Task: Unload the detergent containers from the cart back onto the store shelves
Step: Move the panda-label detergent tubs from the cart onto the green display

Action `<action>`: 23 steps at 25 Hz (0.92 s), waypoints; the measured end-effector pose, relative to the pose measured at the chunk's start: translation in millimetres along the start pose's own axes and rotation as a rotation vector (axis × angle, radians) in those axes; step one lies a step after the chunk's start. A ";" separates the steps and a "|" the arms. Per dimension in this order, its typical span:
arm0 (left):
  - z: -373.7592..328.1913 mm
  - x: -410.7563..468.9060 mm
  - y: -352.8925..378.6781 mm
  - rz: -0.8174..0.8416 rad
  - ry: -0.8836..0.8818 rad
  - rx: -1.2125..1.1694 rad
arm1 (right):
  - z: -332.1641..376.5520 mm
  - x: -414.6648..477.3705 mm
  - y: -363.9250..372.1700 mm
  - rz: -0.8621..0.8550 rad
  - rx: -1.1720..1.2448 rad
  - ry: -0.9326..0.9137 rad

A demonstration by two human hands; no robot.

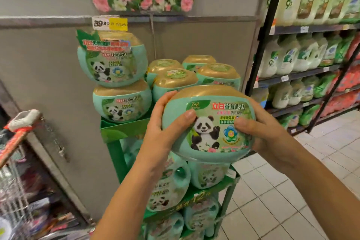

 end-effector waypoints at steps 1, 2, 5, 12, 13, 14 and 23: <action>-5.2 12.1 -0.3 -0.003 0.031 0.019 | 1.2 14.7 0.2 0.015 0.010 -0.032; -11.1 24.2 -0.3 0.005 0.071 0.066 | 2.9 29.3 0.4 0.023 0.007 -0.073; -32.2 63.4 -2.1 0.005 0.184 0.245 | 15.3 74.5 1.0 0.019 0.019 -0.181; -77.4 133.0 1.6 -0.321 0.487 0.415 | 59.3 174.5 12.1 0.092 0.064 -0.385; -79.8 140.3 3.1 -0.359 0.503 0.465 | 61.1 188.3 13.3 0.101 0.074 -0.393; -81.8 147.4 3.4 -0.393 0.516 0.527 | 61.6 201.4 14.0 0.111 0.082 -0.403; -68.4 166.9 0.3 -0.625 0.641 0.884 | 27.1 271.4 31.3 0.337 0.098 -0.299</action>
Point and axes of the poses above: each hand's wrist, its own x-axis towards the middle knuckle, its own y-axis out of the palm, z = x × y, the point moved 7 cm from there along x, towards the middle knuckle, and after that the axes turned 12 degrees about -z, right-handed, at the moved point
